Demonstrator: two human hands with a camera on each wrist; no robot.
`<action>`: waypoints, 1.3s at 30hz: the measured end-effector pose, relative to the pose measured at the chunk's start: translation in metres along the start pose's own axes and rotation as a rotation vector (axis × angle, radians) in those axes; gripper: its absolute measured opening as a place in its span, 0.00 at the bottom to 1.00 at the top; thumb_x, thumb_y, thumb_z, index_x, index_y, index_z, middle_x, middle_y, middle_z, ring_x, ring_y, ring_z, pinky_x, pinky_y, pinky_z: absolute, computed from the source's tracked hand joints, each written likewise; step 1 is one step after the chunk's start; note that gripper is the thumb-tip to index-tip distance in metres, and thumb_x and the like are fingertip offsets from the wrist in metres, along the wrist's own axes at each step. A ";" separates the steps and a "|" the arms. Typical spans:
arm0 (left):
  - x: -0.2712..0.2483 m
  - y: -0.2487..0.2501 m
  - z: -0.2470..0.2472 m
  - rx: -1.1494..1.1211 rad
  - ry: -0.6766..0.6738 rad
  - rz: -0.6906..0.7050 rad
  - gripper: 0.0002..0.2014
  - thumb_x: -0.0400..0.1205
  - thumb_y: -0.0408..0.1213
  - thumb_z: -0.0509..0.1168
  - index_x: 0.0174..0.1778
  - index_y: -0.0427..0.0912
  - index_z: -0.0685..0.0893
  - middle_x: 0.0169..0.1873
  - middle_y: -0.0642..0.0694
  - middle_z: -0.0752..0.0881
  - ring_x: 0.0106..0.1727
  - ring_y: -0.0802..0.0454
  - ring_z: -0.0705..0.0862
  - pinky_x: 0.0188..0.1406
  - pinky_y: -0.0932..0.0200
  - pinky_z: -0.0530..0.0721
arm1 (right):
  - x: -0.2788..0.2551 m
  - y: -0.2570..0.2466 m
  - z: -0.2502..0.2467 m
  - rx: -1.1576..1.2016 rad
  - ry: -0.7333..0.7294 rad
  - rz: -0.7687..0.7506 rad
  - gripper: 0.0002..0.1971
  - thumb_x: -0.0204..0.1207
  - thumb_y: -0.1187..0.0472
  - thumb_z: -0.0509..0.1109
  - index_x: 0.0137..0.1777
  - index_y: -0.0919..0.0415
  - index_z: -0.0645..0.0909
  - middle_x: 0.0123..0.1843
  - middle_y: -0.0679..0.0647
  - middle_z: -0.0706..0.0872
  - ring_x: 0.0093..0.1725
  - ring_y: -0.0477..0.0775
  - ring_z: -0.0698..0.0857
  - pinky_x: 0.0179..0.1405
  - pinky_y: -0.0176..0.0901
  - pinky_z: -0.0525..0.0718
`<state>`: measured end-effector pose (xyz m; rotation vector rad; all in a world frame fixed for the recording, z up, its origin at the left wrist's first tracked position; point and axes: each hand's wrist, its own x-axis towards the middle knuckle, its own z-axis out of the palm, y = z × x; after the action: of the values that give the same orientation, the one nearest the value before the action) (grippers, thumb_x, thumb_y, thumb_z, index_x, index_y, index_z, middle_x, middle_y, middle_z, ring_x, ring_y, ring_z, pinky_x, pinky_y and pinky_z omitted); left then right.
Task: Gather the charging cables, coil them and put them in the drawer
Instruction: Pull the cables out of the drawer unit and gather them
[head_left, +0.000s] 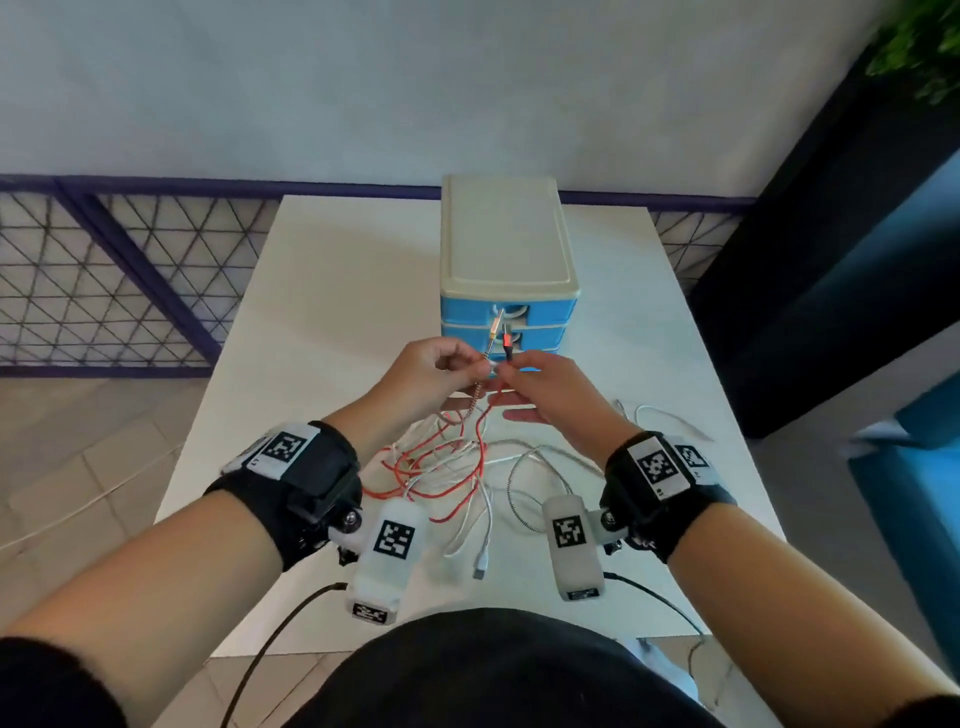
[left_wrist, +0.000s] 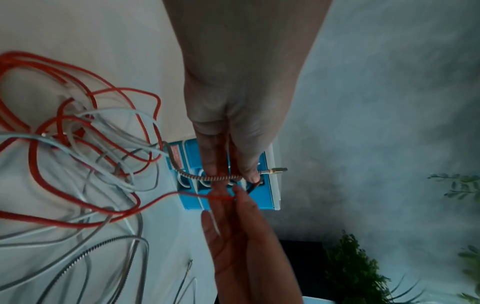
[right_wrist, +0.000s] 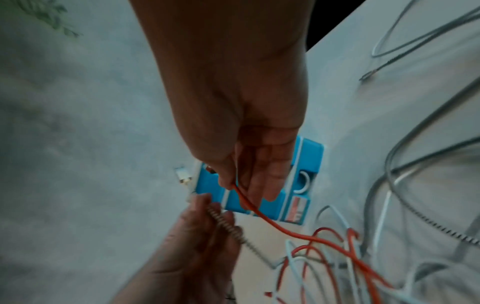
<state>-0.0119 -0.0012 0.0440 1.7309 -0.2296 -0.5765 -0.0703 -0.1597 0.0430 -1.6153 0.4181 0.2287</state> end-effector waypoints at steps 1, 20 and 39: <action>0.000 0.001 0.003 -0.020 -0.006 0.001 0.02 0.77 0.35 0.71 0.42 0.44 0.85 0.38 0.45 0.86 0.39 0.54 0.86 0.42 0.60 0.88 | -0.002 -0.005 0.001 0.024 0.015 -0.026 0.09 0.83 0.60 0.66 0.59 0.64 0.81 0.49 0.56 0.90 0.43 0.48 0.90 0.47 0.42 0.89; -0.009 -0.005 -0.016 0.456 0.110 0.260 0.13 0.70 0.43 0.77 0.37 0.48 0.78 0.31 0.53 0.81 0.32 0.56 0.78 0.35 0.61 0.78 | 0.005 -0.019 0.028 0.087 0.162 -0.229 0.07 0.87 0.62 0.57 0.51 0.61 0.75 0.53 0.61 0.90 0.53 0.56 0.90 0.58 0.48 0.85; -0.038 -0.069 -0.033 1.198 -0.660 0.414 0.03 0.80 0.41 0.65 0.43 0.51 0.84 0.41 0.56 0.82 0.45 0.56 0.81 0.40 0.57 0.76 | 0.005 -0.018 0.021 0.103 0.073 -0.150 0.08 0.89 0.63 0.51 0.61 0.65 0.68 0.41 0.58 0.89 0.40 0.54 0.90 0.53 0.52 0.85</action>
<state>-0.0389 0.0618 -0.0076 2.4281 -1.6238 -0.7408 -0.0560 -0.1391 0.0557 -1.5487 0.3566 0.0341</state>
